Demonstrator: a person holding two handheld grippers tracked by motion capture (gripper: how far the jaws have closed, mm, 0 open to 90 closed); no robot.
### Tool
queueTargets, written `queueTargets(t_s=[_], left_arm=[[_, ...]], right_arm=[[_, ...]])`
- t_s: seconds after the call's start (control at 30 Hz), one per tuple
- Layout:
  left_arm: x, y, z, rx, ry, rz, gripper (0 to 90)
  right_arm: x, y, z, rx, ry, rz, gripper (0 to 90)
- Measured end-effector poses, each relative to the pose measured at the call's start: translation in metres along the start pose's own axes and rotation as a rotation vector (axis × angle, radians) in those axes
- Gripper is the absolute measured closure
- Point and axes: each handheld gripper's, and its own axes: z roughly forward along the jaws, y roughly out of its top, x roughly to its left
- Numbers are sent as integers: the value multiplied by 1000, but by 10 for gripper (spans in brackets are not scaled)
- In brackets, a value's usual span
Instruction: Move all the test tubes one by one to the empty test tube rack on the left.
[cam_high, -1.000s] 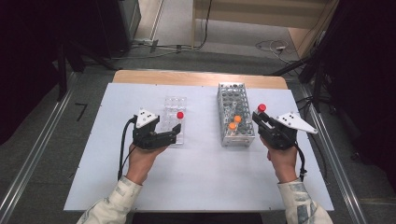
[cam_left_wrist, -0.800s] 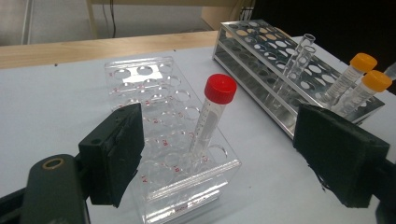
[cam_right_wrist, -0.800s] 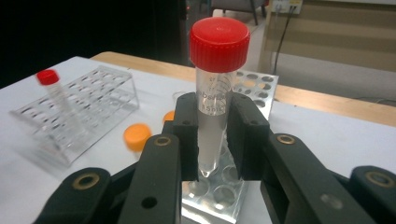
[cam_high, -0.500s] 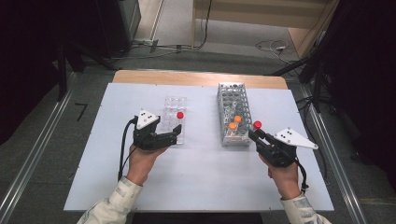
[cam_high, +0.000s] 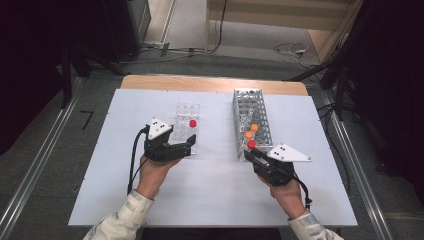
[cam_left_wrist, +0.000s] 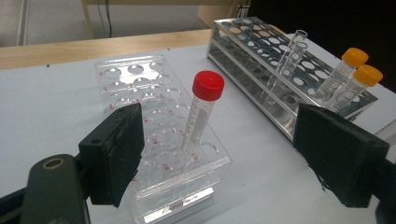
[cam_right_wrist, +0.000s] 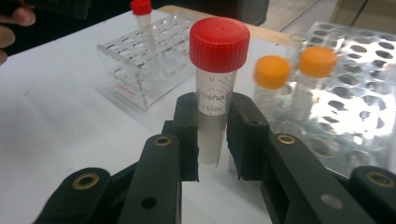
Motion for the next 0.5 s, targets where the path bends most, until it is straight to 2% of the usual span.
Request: queueTargets(t_s=[0.3, 0.5], left_arm=[[-9, -1, 2, 5, -19, 15, 171], [-15, -2, 3, 11, -36, 27, 171]], right_arm=[[18, -1, 26, 40, 44, -38, 717], [27, 1, 40, 55, 60, -47, 717]])
